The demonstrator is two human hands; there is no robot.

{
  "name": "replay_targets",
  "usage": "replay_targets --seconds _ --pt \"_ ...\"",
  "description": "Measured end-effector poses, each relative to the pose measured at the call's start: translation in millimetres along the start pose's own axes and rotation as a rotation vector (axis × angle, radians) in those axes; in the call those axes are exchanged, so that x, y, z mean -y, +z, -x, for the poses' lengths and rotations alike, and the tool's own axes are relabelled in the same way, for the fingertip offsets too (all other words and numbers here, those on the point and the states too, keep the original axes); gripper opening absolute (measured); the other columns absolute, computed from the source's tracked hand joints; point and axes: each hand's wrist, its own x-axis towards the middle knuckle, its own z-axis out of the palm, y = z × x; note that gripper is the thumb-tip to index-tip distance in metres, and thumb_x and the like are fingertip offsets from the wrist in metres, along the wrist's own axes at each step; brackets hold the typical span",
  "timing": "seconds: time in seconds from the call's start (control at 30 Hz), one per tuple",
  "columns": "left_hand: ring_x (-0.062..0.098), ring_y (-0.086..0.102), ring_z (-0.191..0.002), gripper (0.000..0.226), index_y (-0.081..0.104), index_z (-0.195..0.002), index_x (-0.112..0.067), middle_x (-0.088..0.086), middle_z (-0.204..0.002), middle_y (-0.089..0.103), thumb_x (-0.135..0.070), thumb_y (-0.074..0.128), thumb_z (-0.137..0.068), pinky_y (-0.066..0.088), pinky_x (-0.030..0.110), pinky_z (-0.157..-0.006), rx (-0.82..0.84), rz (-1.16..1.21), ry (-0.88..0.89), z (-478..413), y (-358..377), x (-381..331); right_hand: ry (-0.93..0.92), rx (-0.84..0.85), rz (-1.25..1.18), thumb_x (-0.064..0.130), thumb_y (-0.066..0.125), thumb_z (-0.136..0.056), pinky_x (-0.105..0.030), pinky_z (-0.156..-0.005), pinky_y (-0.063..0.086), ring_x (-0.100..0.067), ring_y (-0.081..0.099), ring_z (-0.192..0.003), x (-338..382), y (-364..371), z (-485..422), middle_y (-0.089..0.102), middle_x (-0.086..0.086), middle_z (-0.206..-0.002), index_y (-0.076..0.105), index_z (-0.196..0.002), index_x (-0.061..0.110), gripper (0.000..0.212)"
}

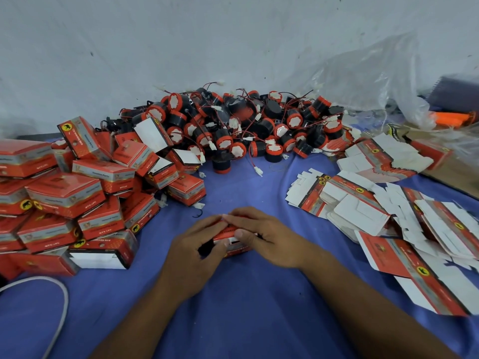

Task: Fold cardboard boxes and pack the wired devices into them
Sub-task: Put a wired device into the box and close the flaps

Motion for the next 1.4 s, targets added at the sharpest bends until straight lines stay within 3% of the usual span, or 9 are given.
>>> replay_targets --seconds 0.07,0.17,0.4,0.5,0.67,0.87,1.13,1.3,1.4 --pt "0.010 0.057 -0.124 0.046 0.065 -0.127 -0.010 -0.001 -0.139 0.057 -0.033 0.067 -0.088 0.049 0.020 -0.099 0.009 -0.026 0.025 0 0 1 0.016 0.010 -0.018 0.027 0.047 -0.106 -0.036 -0.112 0.040 -0.011 0.044 -0.136 -1 0 0 0.045 -0.002 -0.145 0.049 -0.148 0.022 0.042" --pt "0.008 0.052 -0.130 0.039 0.067 -0.125 -0.011 0.005 -0.144 0.053 -0.022 0.069 -0.087 0.048 0.021 -0.101 0.058 -0.045 0.127 -1 -3 3 0.056 0.046 -0.068 0.029 0.046 -0.106 -0.035 -0.115 0.038 -0.010 0.038 -0.141 -1 0 1 0.038 0.002 -0.152 0.047 -0.149 0.025 0.043" --pt "0.019 0.054 -0.130 0.043 0.065 -0.130 -0.018 0.007 -0.148 0.049 -0.038 0.058 -0.093 0.049 0.028 -0.102 0.159 -0.180 0.170 4 -9 5 0.146 0.148 -0.055 0.042 0.041 -0.105 -0.033 -0.120 0.030 -0.003 0.023 -0.148 0 -1 0 0.013 0.012 -0.164 0.038 -0.152 0.038 0.047" --pt "0.010 0.053 -0.126 0.040 0.061 -0.133 -0.018 0.002 -0.148 0.048 -0.029 0.062 -0.095 0.043 0.014 -0.101 0.122 -0.080 0.148 7 -7 4 0.129 0.105 -0.155 0.046 0.042 -0.103 -0.036 -0.118 0.035 -0.001 0.023 -0.148 1 -1 2 0.019 0.012 -0.162 0.043 -0.148 0.041 0.045" --pt "0.010 0.057 -0.123 0.036 0.071 -0.119 -0.011 0.001 -0.136 0.059 -0.021 0.070 -0.084 0.046 0.018 -0.101 0.011 -0.052 0.099 3 -7 2 0.116 0.062 -0.167 0.045 0.046 -0.103 -0.040 -0.116 0.038 -0.006 0.033 -0.144 -1 1 2 0.030 0.010 -0.157 0.048 -0.143 0.046 0.040" --pt "0.012 0.059 -0.117 0.033 0.075 -0.110 -0.006 0.007 -0.128 0.063 -0.019 0.074 -0.080 0.046 0.018 -0.100 -0.010 -0.087 0.102 -1 -4 -4 0.097 0.077 -0.086 0.049 0.040 -0.102 -0.037 -0.114 0.039 -0.009 0.037 -0.141 -3 0 1 0.033 0.004 -0.155 0.048 -0.147 0.032 0.049" --pt "0.006 0.057 -0.114 0.024 0.073 -0.110 -0.012 0.002 -0.122 0.061 -0.022 0.067 -0.088 0.047 0.021 -0.097 -0.041 -0.073 0.115 -4 1 0 0.013 -0.054 0.021 0.026 0.044 -0.106 -0.041 -0.107 0.042 -0.019 0.049 -0.129 1 4 -3 0.054 -0.009 -0.136 0.056 -0.142 0.013 0.040" --pt "0.010 0.062 -0.100 0.028 0.074 -0.108 -0.013 0.005 -0.132 0.055 -0.032 0.064 -0.090 0.052 0.021 -0.087 0.092 -0.138 0.210 -1 -7 8 0.109 0.129 0.082 0.041 0.040 -0.104 -0.039 -0.123 0.022 -0.016 0.012 -0.154 -1 1 -2 0.009 -0.004 -0.168 0.042 -0.150 0.033 0.046" --pt "0.011 0.058 -0.113 0.027 0.073 -0.113 -0.011 0.007 -0.134 0.055 -0.024 0.068 -0.090 0.048 0.019 -0.095 0.091 -0.154 0.241 2 -7 8 0.015 0.104 0.098 0.041 0.041 -0.104 -0.043 -0.122 0.024 -0.015 0.008 -0.155 -1 -1 1 -0.005 0.001 -0.169 0.039 -0.152 0.032 0.048"
